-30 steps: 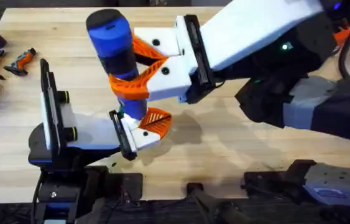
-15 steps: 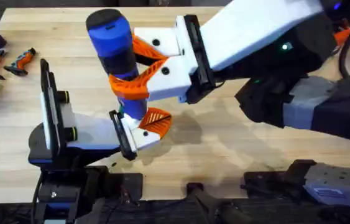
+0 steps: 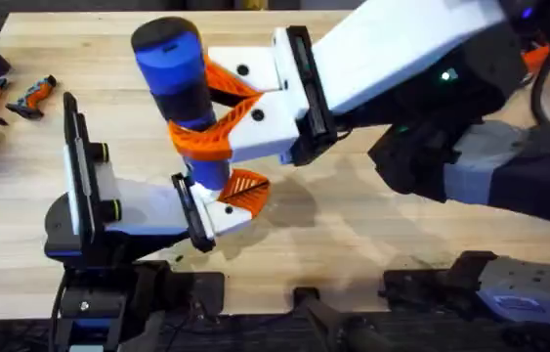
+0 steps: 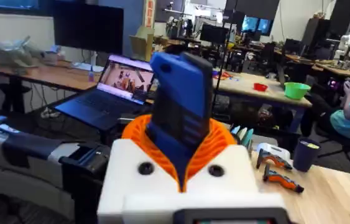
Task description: Pick up the gripper from the table and insert it into the empty holder that is missing its gripper. Then pick up a screw, insert it into the mounting hole, and use the screwdriver to tighten it. Finally, clean up the table by picking up the vegetable and placing it into the bucket.
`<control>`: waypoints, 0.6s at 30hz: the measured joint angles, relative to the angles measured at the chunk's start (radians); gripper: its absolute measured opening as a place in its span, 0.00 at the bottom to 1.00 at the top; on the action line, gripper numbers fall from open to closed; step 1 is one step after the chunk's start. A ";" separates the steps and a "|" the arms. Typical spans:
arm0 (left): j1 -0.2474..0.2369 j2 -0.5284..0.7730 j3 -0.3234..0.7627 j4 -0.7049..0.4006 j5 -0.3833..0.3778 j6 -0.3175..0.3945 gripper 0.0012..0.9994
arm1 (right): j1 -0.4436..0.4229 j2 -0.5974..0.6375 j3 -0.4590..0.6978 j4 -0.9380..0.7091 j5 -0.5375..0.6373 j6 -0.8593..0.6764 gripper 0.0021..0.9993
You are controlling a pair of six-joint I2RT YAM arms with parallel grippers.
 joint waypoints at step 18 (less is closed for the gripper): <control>0.000 0.000 0.000 0.000 0.000 0.000 0.00 | 0.000 0.000 0.000 -0.027 0.000 -0.036 0.02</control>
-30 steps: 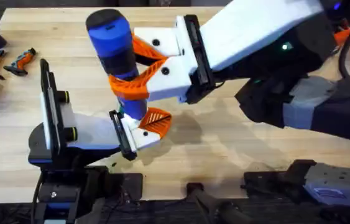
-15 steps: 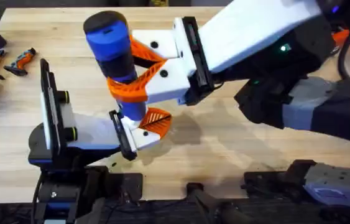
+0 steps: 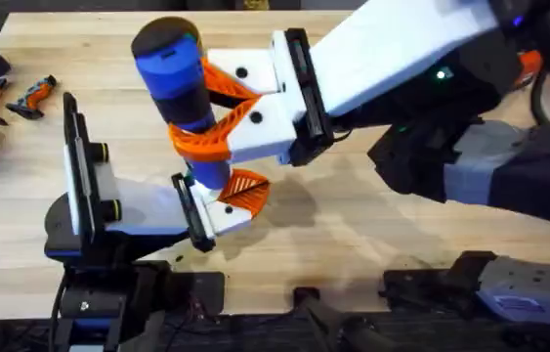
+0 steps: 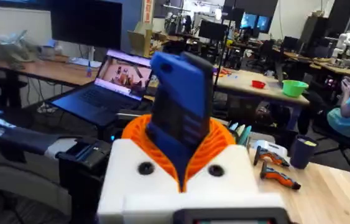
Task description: Pick up the gripper from the table and insert it into the empty holder that is missing its gripper. Then pick up a screw, insert it into the mounting hole, and use the screwdriver to tighten it. Finally, clean up the table by picking up the vegetable and placing it into the bucket.
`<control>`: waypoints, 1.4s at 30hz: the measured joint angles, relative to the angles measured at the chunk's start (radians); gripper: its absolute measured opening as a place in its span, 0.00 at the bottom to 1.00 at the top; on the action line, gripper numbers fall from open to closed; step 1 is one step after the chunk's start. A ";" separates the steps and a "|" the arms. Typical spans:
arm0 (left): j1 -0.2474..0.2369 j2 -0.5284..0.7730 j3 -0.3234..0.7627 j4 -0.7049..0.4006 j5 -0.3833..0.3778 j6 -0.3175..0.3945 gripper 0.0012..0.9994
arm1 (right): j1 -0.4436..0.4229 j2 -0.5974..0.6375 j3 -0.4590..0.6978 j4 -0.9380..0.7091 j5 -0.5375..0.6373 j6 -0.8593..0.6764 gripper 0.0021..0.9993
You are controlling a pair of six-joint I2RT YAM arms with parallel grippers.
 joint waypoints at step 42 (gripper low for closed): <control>0.000 0.000 0.000 0.000 0.000 0.000 0.00 | -0.178 -0.007 0.302 -0.846 0.020 -0.069 0.02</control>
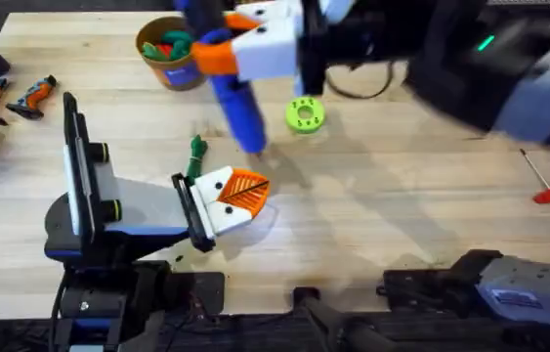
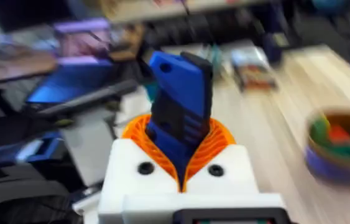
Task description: Pick up the gripper from the table and insert it into the empty holder that is missing its gripper. Then pick up a screw, insert it into the mounting hole, and use the screwdriver to tighten it. Finally, clean up the table by picking up the vegetable and placing it into the bucket.
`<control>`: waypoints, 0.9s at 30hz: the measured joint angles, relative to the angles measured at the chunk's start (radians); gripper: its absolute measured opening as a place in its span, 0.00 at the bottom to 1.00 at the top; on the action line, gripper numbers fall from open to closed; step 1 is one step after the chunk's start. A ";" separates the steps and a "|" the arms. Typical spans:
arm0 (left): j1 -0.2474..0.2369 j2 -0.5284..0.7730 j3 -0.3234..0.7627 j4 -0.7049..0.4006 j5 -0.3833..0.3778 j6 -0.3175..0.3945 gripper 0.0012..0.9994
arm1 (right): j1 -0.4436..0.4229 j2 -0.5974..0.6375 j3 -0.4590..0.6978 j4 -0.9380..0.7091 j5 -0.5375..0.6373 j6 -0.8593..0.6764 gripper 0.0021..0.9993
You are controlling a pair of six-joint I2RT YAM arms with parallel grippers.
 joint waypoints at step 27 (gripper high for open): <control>0.000 0.000 0.000 0.000 0.000 0.000 0.00 | -0.343 0.181 0.356 -1.329 0.983 -1.172 0.02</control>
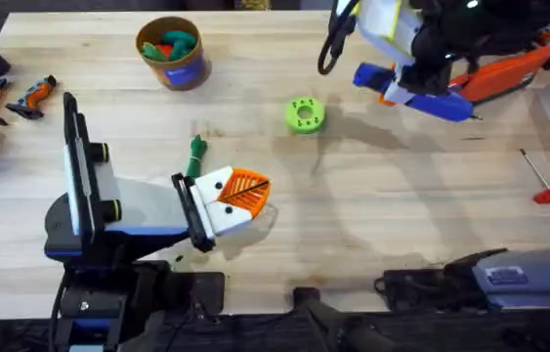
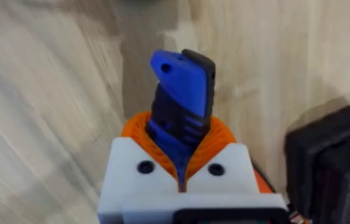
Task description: Pick up the gripper from the table and insert it into the empty holder that is missing its gripper. Then pick up a screw, insert it into the mounting hole, and use the screwdriver to tighten it. Finally, clean up the table by picking up the vegetable and placing it into the bucket.
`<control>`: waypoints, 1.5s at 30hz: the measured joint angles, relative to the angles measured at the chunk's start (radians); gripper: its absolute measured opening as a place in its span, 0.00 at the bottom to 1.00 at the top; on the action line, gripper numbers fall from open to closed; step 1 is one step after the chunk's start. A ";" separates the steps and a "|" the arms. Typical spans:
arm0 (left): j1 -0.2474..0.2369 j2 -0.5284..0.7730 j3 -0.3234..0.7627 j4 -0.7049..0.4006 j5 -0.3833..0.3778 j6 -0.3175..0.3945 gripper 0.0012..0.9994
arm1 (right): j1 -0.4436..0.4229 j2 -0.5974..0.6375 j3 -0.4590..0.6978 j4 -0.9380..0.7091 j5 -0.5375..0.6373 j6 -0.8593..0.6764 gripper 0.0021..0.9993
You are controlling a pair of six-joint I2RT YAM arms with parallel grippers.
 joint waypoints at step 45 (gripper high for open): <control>0.000 0.000 -0.007 0.047 -0.091 -0.014 0.99 | -0.024 -0.179 0.008 0.046 0.031 0.452 0.98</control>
